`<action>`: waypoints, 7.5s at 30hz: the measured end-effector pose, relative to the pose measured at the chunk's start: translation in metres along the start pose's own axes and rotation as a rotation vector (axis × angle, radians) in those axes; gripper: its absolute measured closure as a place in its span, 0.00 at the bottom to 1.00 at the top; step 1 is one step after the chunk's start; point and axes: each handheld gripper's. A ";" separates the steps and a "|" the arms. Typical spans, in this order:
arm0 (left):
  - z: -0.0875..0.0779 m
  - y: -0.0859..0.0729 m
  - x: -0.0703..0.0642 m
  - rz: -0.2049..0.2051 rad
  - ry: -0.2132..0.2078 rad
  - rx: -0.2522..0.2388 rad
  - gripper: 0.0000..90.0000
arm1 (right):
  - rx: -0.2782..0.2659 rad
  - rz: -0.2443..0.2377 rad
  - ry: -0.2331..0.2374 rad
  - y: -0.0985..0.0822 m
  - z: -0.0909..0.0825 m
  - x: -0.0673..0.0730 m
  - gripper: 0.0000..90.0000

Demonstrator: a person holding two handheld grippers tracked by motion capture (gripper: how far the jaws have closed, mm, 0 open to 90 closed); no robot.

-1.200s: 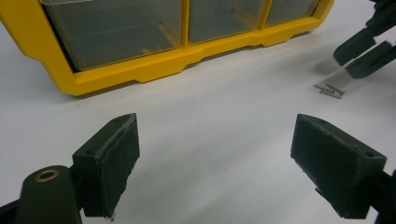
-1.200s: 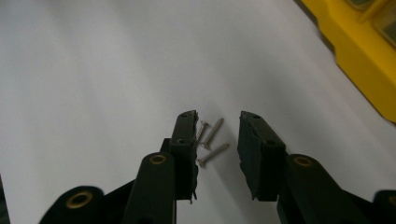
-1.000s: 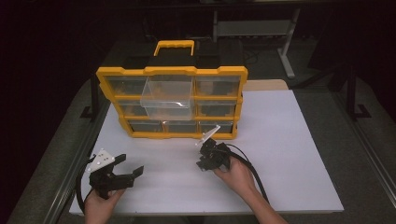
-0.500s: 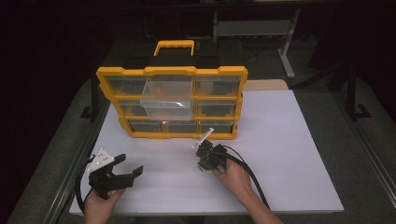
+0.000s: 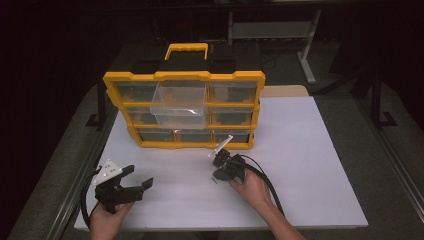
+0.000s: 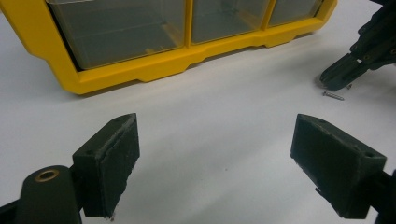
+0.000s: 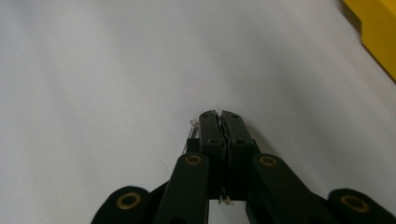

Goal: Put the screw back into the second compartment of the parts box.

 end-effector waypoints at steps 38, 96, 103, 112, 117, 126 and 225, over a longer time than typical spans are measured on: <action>0.004 -0.001 0.000 -0.027 -0.002 0.004 0.16 | -0.273 -0.157 0.091 0.063 -0.217 -0.015 0.97; 0.002 -0.002 0.002 -0.014 -0.003 0.015 0.16 | -0.300 -0.223 0.146 0.169 -0.215 -0.007 0.88; 0.002 -0.001 0.002 -0.009 0.000 0.030 0.16 | -0.357 -0.204 0.138 0.141 -0.241 -0.013 0.85; 0.005 -0.001 -0.001 -0.020 0.000 0.009 0.16 | -0.335 -0.159 0.115 0.080 -0.237 -0.019 0.79; 0.006 -0.001 -0.003 -0.022 0.001 -0.001 0.16 | -0.288 -0.136 0.110 0.047 -0.205 -0.027 0.77; 0.007 0.000 -0.004 -0.004 0.002 0.006 0.16 | -0.199 -0.057 0.133 0.003 -0.140 -0.030 0.76; 0.003 0.000 -0.002 -0.015 0.014 -0.004 0.16 | -0.220 -0.139 0.134 0.048 -0.175 -0.035 0.97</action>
Point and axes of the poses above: each handheld gripper's, and its own axes: z roughly forward along the jaws, y roughly out of its top, x roughly to its left
